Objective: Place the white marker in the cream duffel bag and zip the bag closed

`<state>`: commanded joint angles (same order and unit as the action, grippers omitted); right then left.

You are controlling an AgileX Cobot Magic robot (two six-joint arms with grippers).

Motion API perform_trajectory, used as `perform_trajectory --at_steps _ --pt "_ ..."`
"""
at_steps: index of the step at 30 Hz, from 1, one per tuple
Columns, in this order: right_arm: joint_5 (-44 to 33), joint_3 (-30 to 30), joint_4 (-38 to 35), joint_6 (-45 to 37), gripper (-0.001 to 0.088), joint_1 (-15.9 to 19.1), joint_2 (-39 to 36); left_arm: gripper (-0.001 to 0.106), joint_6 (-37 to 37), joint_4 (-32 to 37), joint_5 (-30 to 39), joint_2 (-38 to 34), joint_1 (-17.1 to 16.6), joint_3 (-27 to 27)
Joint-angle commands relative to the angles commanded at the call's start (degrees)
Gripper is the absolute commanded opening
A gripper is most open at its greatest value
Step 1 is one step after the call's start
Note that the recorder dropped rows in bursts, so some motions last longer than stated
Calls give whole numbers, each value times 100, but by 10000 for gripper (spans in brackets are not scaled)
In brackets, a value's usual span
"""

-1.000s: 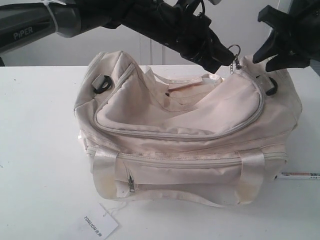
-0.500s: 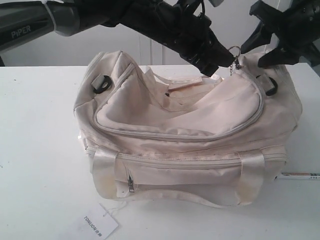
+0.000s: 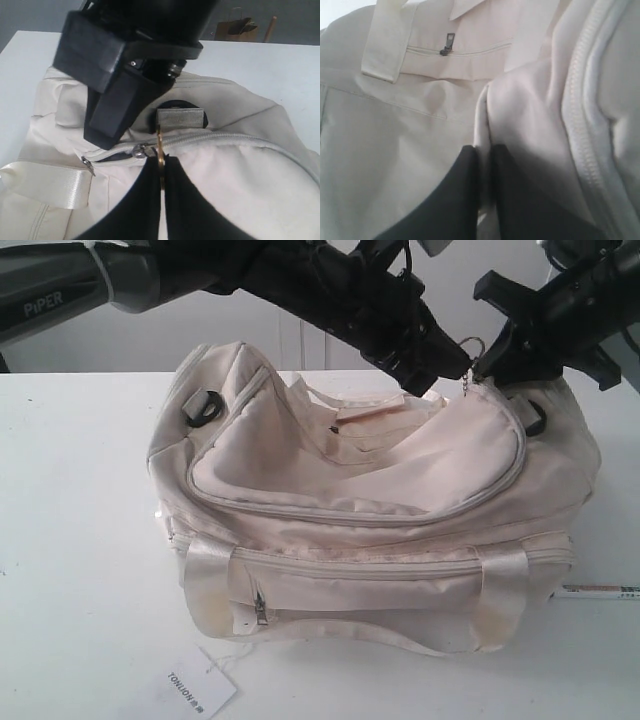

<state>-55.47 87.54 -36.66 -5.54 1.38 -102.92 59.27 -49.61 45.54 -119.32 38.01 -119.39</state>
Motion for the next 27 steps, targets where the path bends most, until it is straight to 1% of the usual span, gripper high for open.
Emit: perform_trajectory --at_steps 6,8,18,27 --pt "383 0 -565 -61 0 0 0 0 -53 0 170 0 0 0" --pt "525 0 -653 -75 0 0 0 0 -53 -40 182 0 0 0" --pt "977 0 -731 -194 0 0 -21 0 -53 -286 206 0 0 0" --pt "1066 0 -1003 -194 0 0 -215 0 -53 -299 653 0 0 0"
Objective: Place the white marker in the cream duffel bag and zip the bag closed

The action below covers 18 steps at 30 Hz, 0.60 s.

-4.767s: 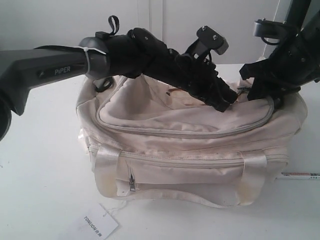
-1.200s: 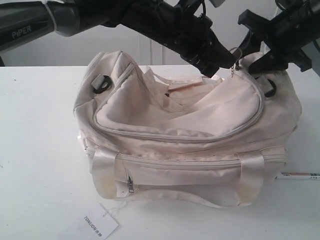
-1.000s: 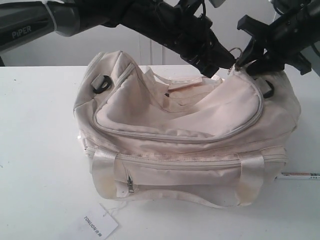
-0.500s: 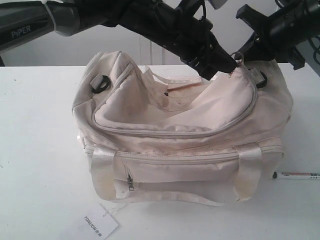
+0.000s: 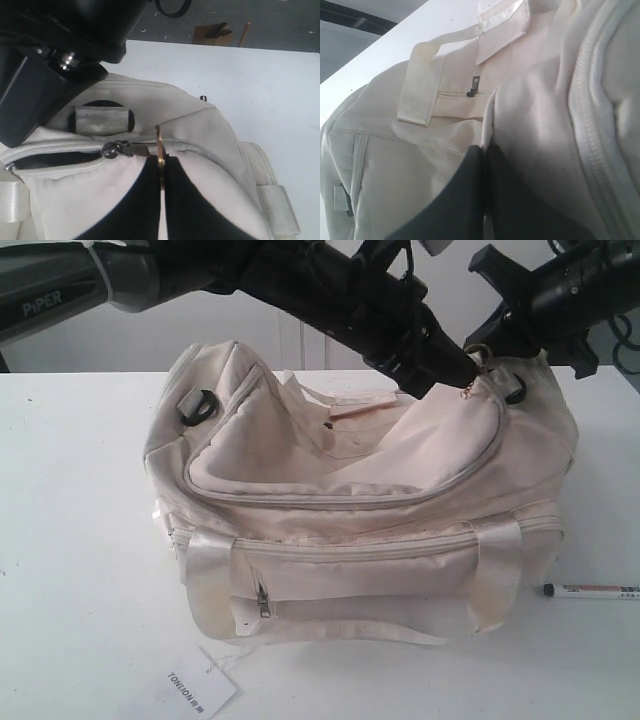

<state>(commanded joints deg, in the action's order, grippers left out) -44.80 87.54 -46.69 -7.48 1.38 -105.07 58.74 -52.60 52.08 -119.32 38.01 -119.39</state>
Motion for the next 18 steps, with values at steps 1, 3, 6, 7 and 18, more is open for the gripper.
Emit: perform_trajectory --at_steps 1,3,6,7,18 --pt "0 0 -11 0 0 0 0 0 0 0 50 0 0 0" --pt "12 0 -11 0 0 0 0 0 0 0 61 0 0 0" --pt "12 0 -23 0 0 0 0 0 0 0 60 0 27 0" --pt "12 0 -23 0 0 0 0 0 0 11 62 0 40 0" --pt "12 0 -34 11 0 0 0 0 -239 1225 67 0 411 0"
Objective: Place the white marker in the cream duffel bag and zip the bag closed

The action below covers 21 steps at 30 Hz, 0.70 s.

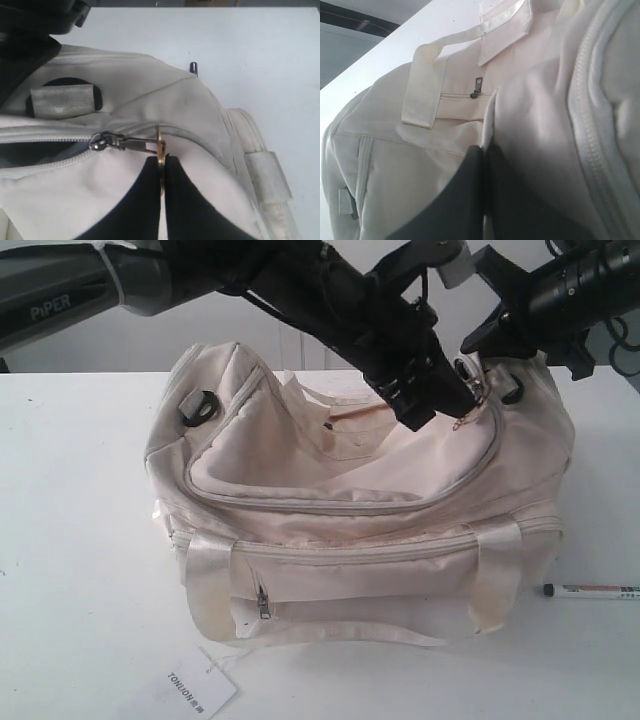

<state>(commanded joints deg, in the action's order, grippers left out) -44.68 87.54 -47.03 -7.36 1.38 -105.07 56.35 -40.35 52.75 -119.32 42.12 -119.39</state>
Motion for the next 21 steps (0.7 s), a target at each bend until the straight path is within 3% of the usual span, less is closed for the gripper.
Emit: perform_trajectory --at_steps 7,21 --pt "13 0 0 0 0 0 0 0 -308 792 -194 184 214 0" --pt "115 0 -10 23 0 0 0 0 -308 1274 231 304 596 0"
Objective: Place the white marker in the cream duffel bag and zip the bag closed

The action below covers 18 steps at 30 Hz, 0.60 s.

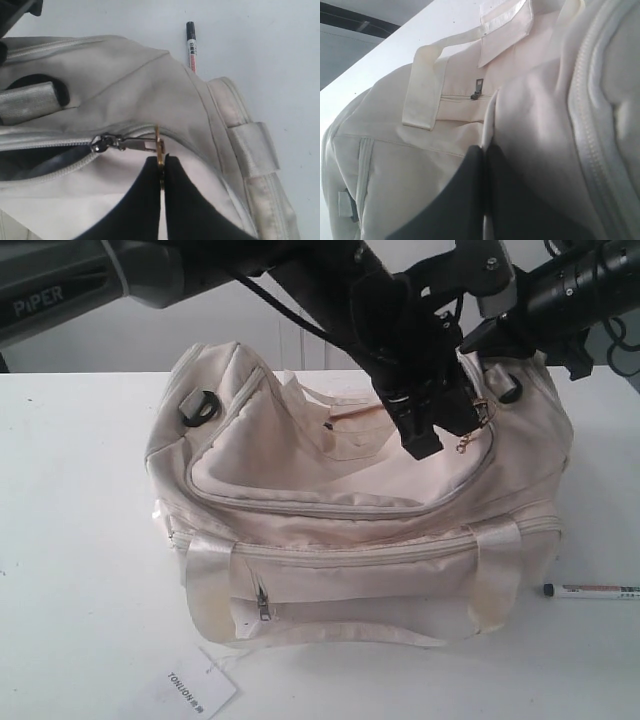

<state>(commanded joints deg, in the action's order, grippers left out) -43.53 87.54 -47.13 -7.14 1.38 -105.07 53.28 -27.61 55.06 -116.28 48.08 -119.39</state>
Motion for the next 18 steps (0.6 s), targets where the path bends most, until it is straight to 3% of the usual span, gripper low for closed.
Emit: perform_trajectory --at_steps 18 --pt "-43 0 0 0 0 0 0 0 -383 1915 178 99 777 0"
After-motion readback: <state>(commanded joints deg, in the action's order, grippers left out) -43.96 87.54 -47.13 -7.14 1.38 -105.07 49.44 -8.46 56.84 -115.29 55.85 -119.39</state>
